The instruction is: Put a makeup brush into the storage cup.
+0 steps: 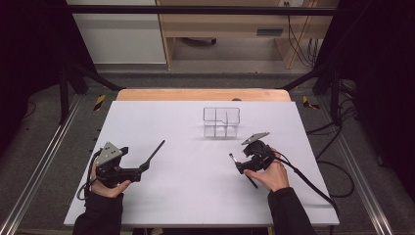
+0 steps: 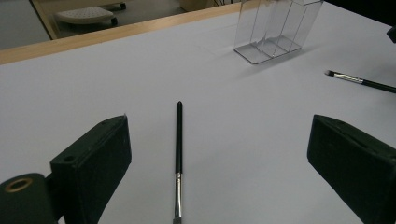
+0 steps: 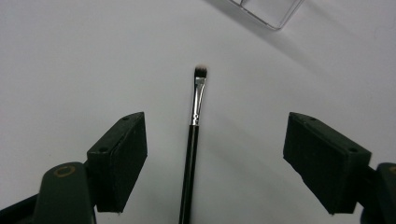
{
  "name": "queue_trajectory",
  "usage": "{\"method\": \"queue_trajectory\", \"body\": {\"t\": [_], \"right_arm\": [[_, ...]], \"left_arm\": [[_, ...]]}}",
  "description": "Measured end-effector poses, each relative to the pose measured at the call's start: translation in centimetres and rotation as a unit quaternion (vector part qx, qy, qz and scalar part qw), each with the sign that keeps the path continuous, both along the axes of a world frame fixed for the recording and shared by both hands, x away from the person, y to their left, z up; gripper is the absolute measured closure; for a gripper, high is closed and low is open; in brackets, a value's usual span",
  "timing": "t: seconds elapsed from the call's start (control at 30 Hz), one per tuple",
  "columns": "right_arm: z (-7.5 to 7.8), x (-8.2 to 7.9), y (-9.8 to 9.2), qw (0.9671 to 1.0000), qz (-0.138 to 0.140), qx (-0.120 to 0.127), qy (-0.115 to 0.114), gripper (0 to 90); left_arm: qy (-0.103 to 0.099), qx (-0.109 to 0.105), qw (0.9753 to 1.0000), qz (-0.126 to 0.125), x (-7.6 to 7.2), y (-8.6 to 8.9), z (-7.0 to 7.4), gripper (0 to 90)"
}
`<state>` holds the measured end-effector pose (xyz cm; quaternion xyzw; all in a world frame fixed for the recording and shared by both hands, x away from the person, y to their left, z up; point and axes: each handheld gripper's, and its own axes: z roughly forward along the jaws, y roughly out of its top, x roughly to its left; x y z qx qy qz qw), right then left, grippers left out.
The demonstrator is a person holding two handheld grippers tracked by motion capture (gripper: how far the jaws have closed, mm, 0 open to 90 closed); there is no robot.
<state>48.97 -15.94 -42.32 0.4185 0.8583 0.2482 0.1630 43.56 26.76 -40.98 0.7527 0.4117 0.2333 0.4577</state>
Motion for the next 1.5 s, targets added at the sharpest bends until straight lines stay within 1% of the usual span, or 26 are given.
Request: {"method": "queue_trajectory", "body": {"t": [0.07,0.1,0.17,0.3,0.43,0.47,0.63,0.67,0.73,0.83,0.9,0.97,1.0,1.03,1.1,1.13,1.17,1.3,1.33,1.5], "right_arm": [[-0.4,0.2,0.2,0.9999,0.003,-0.008,0.011,25.0],[-0.4,0.2,0.2,0.9999,0.003,-0.008,0.011,25.0],[-0.8,0.3,0.4,0.9996,0.007,-0.016,0.023,27.8],[-1.0,0.4,0.5,0.9994,0.006,-0.017,0.029,31.1],[-1.5,0.6,0.8,0.9987,0.002,-0.025,0.045,36.4],[-1.5,0.7,0.8,0.9985,0.004,-0.027,0.048,37.5],[-1.8,0.9,0.8,0.9977,0.006,-0.034,0.058,41.9],[-2.0,0.9,0.9,0.9973,0.005,-0.036,0.064,44.3],[-2.0,0.9,0.9,0.9971,0.004,-0.037,0.066,45.8],[-2.3,1.1,1.0,0.9963,0.003,-0.039,0.077,51.7],[-2.3,1.1,1.0,0.9961,0.005,-0.041,0.078,53.2],[-2.6,1.2,1.1,0.9954,0.005,-0.046,0.083,58.3],[-2.6,1.2,1.1,0.9954,0.005,-0.046,0.083,58.3],[-2.7,1.2,1.1,0.9952,0.006,-0.049,0.085,61.6],[-2.7,1.2,1.2,0.9950,0.011,-0.047,0.087,65.2],[-2.7,1.2,1.2,0.9950,0.011,-0.047,0.087,65.2],[-2.8,1.2,1.2,0.9946,0.010,-0.045,0.094,68.5],[-2.8,1.3,1.2,0.9943,0.014,-0.041,0.098,72.5],[-2.8,1.3,1.2,0.9939,0.017,-0.039,0.102,75.3],[-2.8,1.3,1.2,0.9936,0.019,-0.034,0.106,79.2]], "left_arm": [[0.000,0.001,1.0000,0.000,0.0,0.0,0.0,5.9],[-0.001,0.000,1.0000,0.000,0.0,0.0,0.0,5.9],[-0.002,0.000,1.0000,0.000,0.0,0.0,0.0,5.9],[-0.001,0.001,1.0000,-0.001,0.0,-0.1,0.0,6.0],[-0.001,0.001,1.0000,-0.001,0.0,0.0,0.0,6.0],[-0.001,0.001,1.0000,-0.001,0.0,0.0,0.0,6.0],[-0.001,0.002,1.0000,-0.001,0.0,-0.1,0.0,6.1],[-0.001,0.002,1.0000,-0.001,0.0,-0.1,0.0,6.1],[-0.001,0.002,1.0000,-0.001,0.0,-0.1,0.0,6.1],[-0.001,0.002,1.0000,-0.001,0.0,0.0,0.0,6.2],[-0.001,0.002,1.0000,-0.001,0.0,0.0,0.0,6.2],[-0.001,0.002,1.0000,-0.001,0.0,0.0,0.0,6.3],[-0.001,0.002,1.0000,-0.001,0.0,0.0,0.0,6.3],[-0.001,0.002,1.0000,-0.001,0.0,0.0,0.0,6.3],[-0.001,0.002,1.0000,-0.001,0.0,0.0,0.0,6.4],[-0.001,0.002,1.0000,-0.001,0.0,0.0,0.0,6.4],[-0.001,0.002,1.0000,-0.001,0.0,0.0,0.0,6.5],[-0.001,0.001,1.0000,-0.001,0.0,0.0,0.0,6.6],[-0.001,0.002,1.0000,-0.002,0.0,0.0,0.0,6.7],[0.000,0.002,1.0000,-0.002,0.0,-0.1,0.0,6.8]]}}
